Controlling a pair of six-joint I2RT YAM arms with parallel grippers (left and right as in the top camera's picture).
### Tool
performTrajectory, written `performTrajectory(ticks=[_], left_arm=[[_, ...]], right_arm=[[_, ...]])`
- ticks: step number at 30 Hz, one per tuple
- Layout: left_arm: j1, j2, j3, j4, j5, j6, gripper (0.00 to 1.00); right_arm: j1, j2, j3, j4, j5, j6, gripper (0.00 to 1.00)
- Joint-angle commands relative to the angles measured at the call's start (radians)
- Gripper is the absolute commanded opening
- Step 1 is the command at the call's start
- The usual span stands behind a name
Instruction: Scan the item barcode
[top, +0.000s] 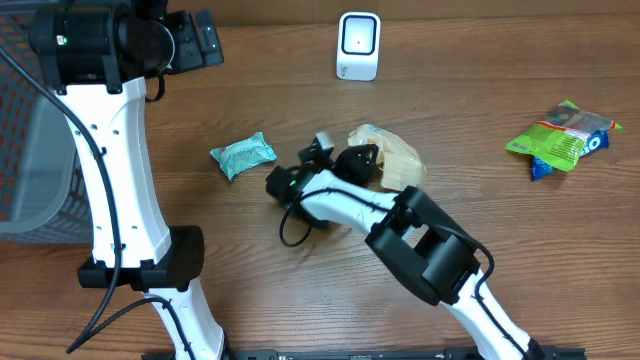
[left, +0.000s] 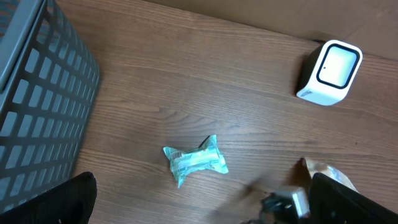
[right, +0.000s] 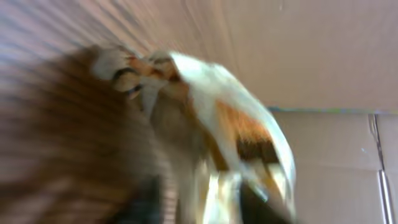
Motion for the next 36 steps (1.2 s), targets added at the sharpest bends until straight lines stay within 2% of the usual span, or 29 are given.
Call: performTrajectory(ticks=[1, 3, 5, 11, 15, 18, 22, 29, 32, 36], left_arm=[[-0.006, -0.018, -0.002, 0.001, -0.003, -0.006, 1.00], [-0.006, -0.018, -0.002, 0.001, -0.003, -0.006, 1.00], [-0.006, -0.018, -0.002, 0.001, -0.003, -0.006, 1.00], [-0.006, -0.018, -0.002, 0.001, -0.003, -0.006, 1.00], [-0.006, -0.018, -0.002, 0.001, -0.003, -0.006, 1.00], [-0.006, -0.018, -0.002, 0.001, -0.003, -0.006, 1.00], [-0.006, -0.018, -0.002, 0.001, -0.003, -0.006, 1.00], [-0.006, -0.018, -0.002, 0.001, -0.003, -0.006, 1.00], [-0.006, -0.018, -0.002, 0.001, -0.003, -0.006, 1.00], [-0.006, -0.018, -0.002, 0.001, -0.003, -0.006, 1.00]], right_arm=[[0.038, -0.025, 0.073, -0.050, -0.163, 0.022, 0.82], [0.039, -0.027, 0.119, -0.095, -0.296, 0.042, 0.96], [0.039, -0.027, 0.173, -0.146, -0.406, 0.084, 1.00], [0.024, -0.029, 0.389, -0.268, -0.775, 0.105, 1.00], [-0.023, -0.029, 0.544, -0.351, -0.932, 0.104, 1.00], [-0.096, -0.029, 0.666, -0.417, -1.019, 0.090, 1.00], [-0.240, -0.029, 0.774, -0.481, -1.133, -0.011, 1.00], [-0.536, -0.026, 0.731, -0.504, -1.370, -0.233, 1.00], [-0.623, -0.026, 0.662, -0.475, -1.463, -0.301, 1.00], [-0.698, -0.026, 0.504, -0.399, -1.712, -0.477, 1.00]])
